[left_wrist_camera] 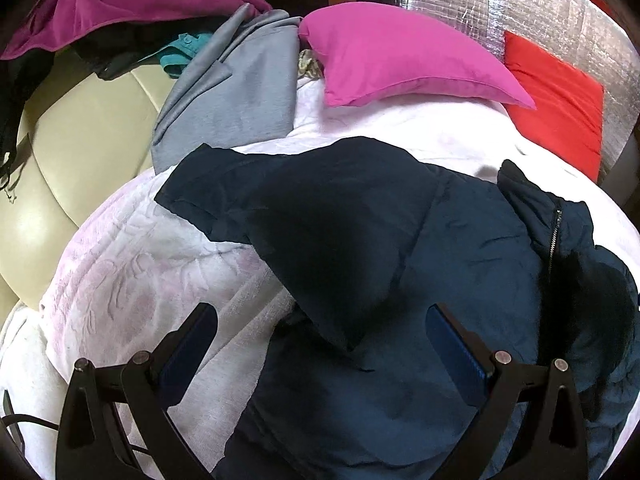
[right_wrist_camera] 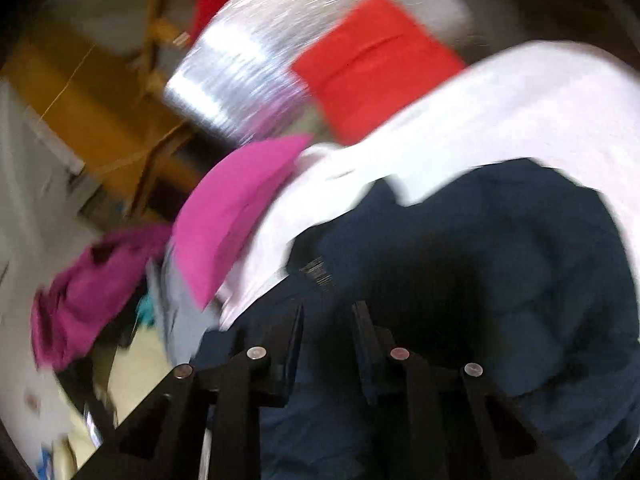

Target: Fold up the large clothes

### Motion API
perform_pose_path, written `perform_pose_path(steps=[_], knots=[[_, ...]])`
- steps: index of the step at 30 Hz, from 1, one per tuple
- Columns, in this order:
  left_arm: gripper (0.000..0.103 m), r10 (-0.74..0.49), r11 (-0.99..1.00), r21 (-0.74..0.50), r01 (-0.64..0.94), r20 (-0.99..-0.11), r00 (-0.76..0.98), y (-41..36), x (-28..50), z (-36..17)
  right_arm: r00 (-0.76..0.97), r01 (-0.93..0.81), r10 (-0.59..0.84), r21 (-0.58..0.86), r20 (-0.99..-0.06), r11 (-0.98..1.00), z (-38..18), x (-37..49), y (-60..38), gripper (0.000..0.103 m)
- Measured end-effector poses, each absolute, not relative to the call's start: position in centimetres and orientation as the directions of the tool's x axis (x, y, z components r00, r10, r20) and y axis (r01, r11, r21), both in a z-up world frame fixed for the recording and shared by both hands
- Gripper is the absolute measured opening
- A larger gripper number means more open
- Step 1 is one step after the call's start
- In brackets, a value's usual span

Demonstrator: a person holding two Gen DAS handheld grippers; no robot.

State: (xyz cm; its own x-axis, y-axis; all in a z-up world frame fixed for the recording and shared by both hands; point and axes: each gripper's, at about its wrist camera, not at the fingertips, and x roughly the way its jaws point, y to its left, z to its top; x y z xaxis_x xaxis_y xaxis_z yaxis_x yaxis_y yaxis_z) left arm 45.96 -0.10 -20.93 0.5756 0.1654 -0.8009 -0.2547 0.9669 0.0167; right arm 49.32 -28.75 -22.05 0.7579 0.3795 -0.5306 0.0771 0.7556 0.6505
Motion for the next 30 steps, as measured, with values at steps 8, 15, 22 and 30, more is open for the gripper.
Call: perform_pose_path(steps=[8, 15, 22, 30], knots=[[0.103, 0.159, 0.968, 0.011, -0.251, -0.801, 0.576, 0.1, 45.9, -20.8, 0.832, 0.22, 0.25, 0.709, -0.495, 0.671, -22.7, 44.1, -33.7, 0.096], [0.103, 0.146, 0.978, 0.024, -0.21, -0.794, 0.591, -1.2, 45.6, -20.6, 0.806, 0.4, 0.209, 0.77, -0.554, 0.498, -27.6, 42.7, -38.6, 0.096], [0.103, 0.146, 0.972, 0.007, -0.233, -0.798, 0.584, -0.2, 45.8, -20.6, 0.761, 0.38, 0.244, 0.718, -0.601, 0.584, -27.6, 47.3, -35.8, 0.057], [0.103, 0.148, 0.965, -0.01, -0.261, -0.8, 0.582, 1.1, 45.6, -20.4, 0.773, 0.199, 0.33, 0.701, -0.541, 0.685, -24.0, 48.6, -30.1, 0.03]])
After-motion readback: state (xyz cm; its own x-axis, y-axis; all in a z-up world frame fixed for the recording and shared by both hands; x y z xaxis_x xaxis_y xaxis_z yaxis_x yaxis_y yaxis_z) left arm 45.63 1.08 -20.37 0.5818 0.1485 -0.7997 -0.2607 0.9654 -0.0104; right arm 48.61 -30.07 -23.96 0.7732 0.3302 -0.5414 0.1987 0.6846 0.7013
